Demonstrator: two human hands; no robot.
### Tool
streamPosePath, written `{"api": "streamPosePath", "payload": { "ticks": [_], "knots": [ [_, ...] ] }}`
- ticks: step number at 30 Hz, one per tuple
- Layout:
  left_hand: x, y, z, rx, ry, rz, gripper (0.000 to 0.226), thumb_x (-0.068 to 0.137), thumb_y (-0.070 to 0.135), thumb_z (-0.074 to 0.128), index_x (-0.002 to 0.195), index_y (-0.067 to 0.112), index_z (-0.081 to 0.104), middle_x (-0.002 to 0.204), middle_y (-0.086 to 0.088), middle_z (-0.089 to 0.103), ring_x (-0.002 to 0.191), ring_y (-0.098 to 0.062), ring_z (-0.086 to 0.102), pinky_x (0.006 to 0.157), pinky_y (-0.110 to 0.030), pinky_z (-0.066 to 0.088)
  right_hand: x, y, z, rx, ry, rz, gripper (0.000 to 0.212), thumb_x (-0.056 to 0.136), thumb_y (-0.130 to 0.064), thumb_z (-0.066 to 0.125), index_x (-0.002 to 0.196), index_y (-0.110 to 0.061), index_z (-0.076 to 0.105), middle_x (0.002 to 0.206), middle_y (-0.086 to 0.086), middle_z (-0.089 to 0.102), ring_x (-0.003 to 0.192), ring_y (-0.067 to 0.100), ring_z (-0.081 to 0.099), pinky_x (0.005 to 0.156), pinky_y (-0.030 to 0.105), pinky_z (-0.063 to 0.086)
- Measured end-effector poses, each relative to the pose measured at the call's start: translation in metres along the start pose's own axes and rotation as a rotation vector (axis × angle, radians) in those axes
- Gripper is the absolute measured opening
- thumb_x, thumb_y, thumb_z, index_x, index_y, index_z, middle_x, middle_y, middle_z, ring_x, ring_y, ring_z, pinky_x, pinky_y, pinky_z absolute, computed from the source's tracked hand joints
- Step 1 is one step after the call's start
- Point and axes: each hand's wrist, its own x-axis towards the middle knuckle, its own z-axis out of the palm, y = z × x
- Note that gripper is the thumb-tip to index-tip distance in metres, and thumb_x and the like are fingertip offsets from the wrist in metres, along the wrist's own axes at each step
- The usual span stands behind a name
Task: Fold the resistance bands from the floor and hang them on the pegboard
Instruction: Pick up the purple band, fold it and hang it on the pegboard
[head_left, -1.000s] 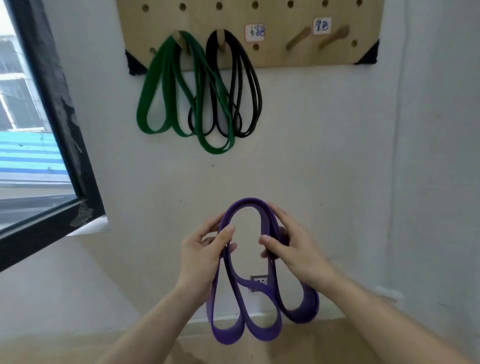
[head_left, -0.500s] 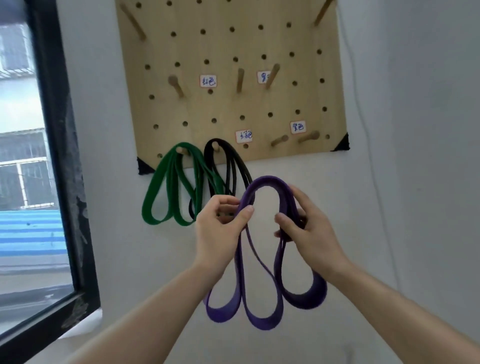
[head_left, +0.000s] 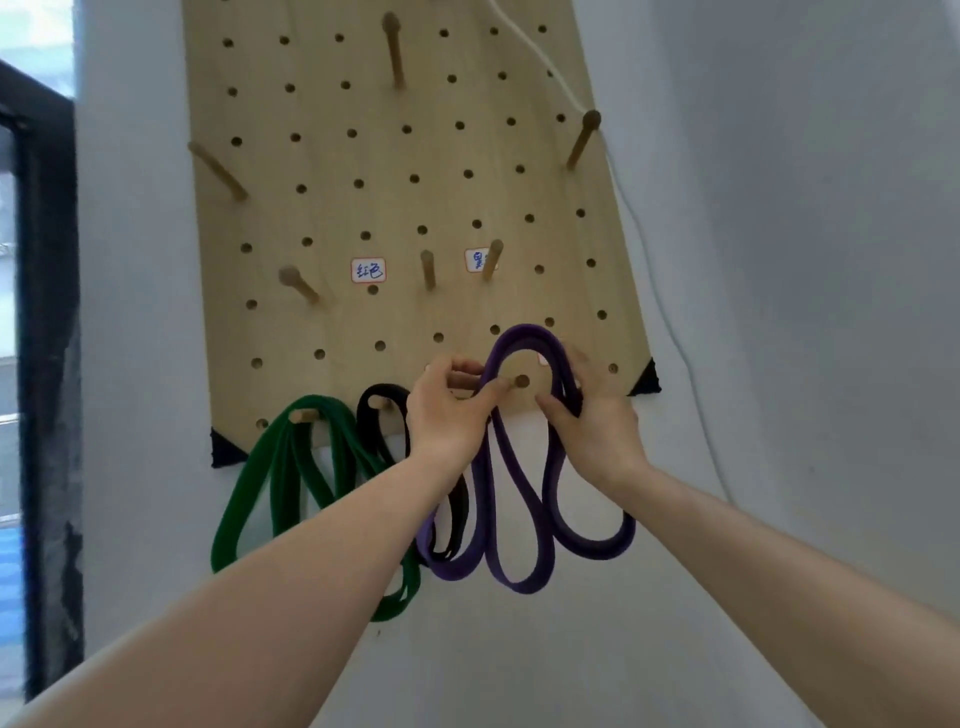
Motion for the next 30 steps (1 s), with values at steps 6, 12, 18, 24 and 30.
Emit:
{"api": "streamPosePath", "payload": {
  "ticks": [6, 12, 18, 24, 30],
  "knots": [
    [0.012, -0.032, 0.007, 0.095, -0.006, 0.046, 0.02, 0.086, 0.03, 0.078, 0.098, 0.023, 0.064, 0.091, 0.004, 0.068, 0.085, -0.014, 0.069, 0.08, -0.041, 0.061, 0.008, 0.028, 0.035, -0.038, -0.094, 0.088, 0.045, 0.099, -0.033, 0.057, 0.141, -0.036, 0.041, 0.086, -0.014, 0.056, 0.085, 0.014, 0.06, 0.075, 0.028, 0.045],
    [0.015, -0.056, 0.018, 0.196, -0.051, 0.071, 0.02, 0.086, 0.025, 0.078, 0.099, 0.024, 0.062, 0.091, 0.011, 0.065, 0.087, -0.003, 0.064, 0.077, -0.026, 0.055, 0.007, 0.056, 0.059, 0.036, -0.082, 0.079, 0.04, 0.098, -0.031, 0.062, 0.136, -0.03, 0.05, 0.082, -0.015, 0.058, 0.075, 0.004, 0.056, 0.075, 0.024, 0.05],
    [0.027, -0.065, 0.028, 0.25, -0.039, 0.048, 0.019, 0.086, 0.024, 0.078, 0.098, 0.024, 0.063, 0.089, 0.012, 0.064, 0.085, -0.005, 0.063, 0.08, -0.031, 0.057, 0.016, 0.068, 0.067, 0.091, -0.136, 0.124, 0.053, 0.096, -0.031, 0.064, 0.146, -0.031, 0.046, 0.094, -0.008, 0.064, 0.09, 0.016, 0.064, 0.087, 0.031, 0.053],
    [0.014, -0.068, 0.018, 0.262, -0.127, 0.07, 0.037, 0.085, 0.027, 0.08, 0.117, 0.025, 0.062, 0.102, 0.013, 0.067, 0.098, -0.009, 0.066, 0.088, -0.029, 0.055, 0.004, 0.074, 0.059, 0.159, -0.161, 0.188, 0.056, 0.09, -0.035, 0.069, 0.143, -0.033, 0.05, 0.12, -0.006, 0.067, 0.113, 0.018, 0.061, 0.101, 0.043, 0.051],
    [-0.035, -0.061, -0.016, 0.353, -0.286, 0.261, 0.06, 0.085, 0.022, 0.078, 0.14, 0.024, 0.056, 0.134, 0.007, 0.063, 0.122, -0.006, 0.058, 0.106, -0.03, 0.049, -0.042, 0.054, 0.03, -0.061, -0.126, 0.227, 0.055, 0.086, -0.04, 0.071, 0.138, -0.037, 0.05, 0.141, -0.011, 0.054, 0.133, 0.02, 0.047, 0.111, 0.043, 0.039]
  ]
}}
